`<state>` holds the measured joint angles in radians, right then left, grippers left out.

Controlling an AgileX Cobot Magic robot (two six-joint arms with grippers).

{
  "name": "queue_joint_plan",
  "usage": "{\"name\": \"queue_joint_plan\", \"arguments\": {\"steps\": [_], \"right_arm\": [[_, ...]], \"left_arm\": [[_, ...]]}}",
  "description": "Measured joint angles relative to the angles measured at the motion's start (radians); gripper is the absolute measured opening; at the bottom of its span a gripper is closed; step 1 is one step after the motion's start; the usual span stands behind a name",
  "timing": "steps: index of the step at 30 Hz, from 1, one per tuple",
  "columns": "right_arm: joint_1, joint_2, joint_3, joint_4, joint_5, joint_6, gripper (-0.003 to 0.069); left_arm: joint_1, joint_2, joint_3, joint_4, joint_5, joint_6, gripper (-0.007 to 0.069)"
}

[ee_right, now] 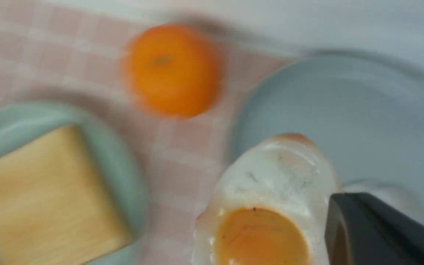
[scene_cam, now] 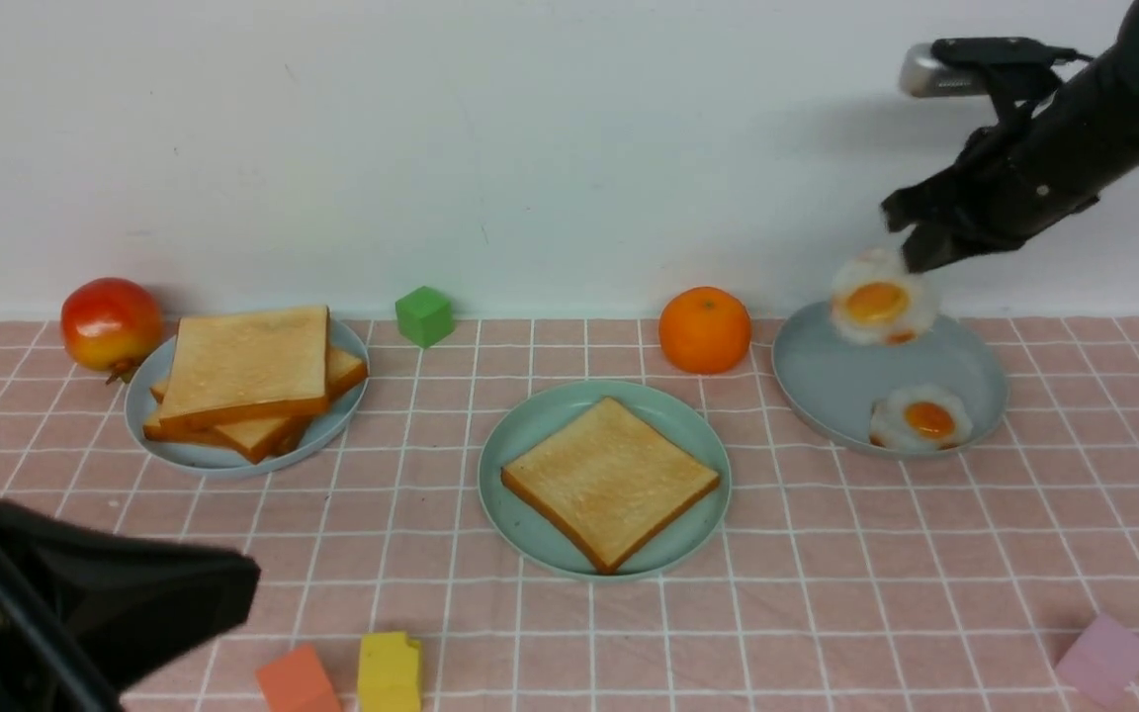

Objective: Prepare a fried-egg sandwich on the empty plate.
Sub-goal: Use the right arm to place the fried egg on the slice of bread in the middle

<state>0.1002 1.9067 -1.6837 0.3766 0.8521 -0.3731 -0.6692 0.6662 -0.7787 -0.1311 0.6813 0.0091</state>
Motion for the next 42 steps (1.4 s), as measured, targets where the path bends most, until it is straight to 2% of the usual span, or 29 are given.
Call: {"name": "queue_joint_plan", "arguments": {"steps": [4,10,14,19,27,34,42], "right_arm": [[0.133,-0.127,0.242,0.136,-0.126,-0.079,0.0001],[0.281,-0.090,0.312,0.209,-0.259,-0.100,0.0003],[0.323,-0.024,0.312,0.243,-0.367,-0.101,0.0003],[0.328,0.040,0.312,0.270,-0.452,-0.103,0.0003],[0.327,-0.018,0.314,0.269,-0.426,-0.123,0.0003],[0.327,-0.120,0.314,0.264,-0.277,-0.102,0.0003],[0.327,-0.285,0.327,0.187,-0.130,-0.056,0.0003]], "left_arm": [[0.000,0.000,0.000,0.053,-0.044,-0.055,0.0024],[0.000,0.000,0.000,0.062,-0.081,-0.070,0.0024],[0.000,0.000,0.000,0.062,-0.104,-0.088,0.0024],[0.000,0.000,0.000,0.062,-0.129,-0.095,0.0024],[0.000,0.000,0.000,0.062,-0.135,-0.096,0.0024],[0.000,0.000,0.000,0.062,-0.142,-0.098,0.0024],[0.000,0.042,0.000,0.062,-0.143,-0.100,0.0024]]}}
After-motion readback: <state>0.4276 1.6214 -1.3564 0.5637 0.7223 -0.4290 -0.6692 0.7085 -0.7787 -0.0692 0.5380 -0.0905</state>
